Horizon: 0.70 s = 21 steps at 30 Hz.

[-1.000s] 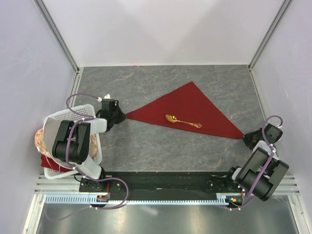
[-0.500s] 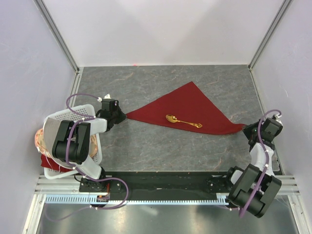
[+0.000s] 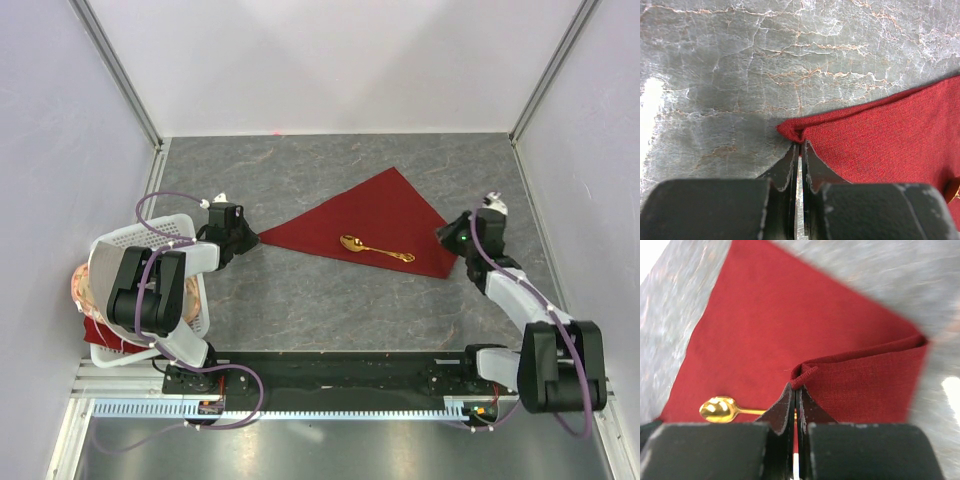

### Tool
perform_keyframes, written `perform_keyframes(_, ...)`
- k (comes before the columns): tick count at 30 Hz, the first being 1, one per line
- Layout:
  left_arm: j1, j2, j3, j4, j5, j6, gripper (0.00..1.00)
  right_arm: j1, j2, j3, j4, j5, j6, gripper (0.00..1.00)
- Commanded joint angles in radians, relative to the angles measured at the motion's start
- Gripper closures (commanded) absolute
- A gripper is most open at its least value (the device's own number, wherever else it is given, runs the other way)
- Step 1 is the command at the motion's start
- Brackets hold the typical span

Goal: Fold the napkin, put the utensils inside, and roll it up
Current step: Fold the napkin

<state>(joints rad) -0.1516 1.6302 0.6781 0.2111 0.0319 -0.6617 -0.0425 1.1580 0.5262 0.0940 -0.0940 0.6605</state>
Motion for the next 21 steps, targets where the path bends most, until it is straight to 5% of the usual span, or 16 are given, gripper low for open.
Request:
perform_keyframes(1, 0.003, 0.017, 0.024, -0.018, 0.000, 0.050, 0.94, 0.163, 0.116, 0.064, 0.144, 0.082, 0.059, 1.00)
perform_keyframes(9, 0.003, 0.019, 0.024, -0.018, 0.000, 0.051, 0.94, 0.389, 0.318, 0.179, 0.249, 0.088, 0.094, 1.00)
perform_keyframes(21, 0.003, 0.019, 0.024, -0.019, 0.002, 0.053, 0.94, 0.539, 0.489, 0.291, 0.312, 0.088, 0.129, 1.00)
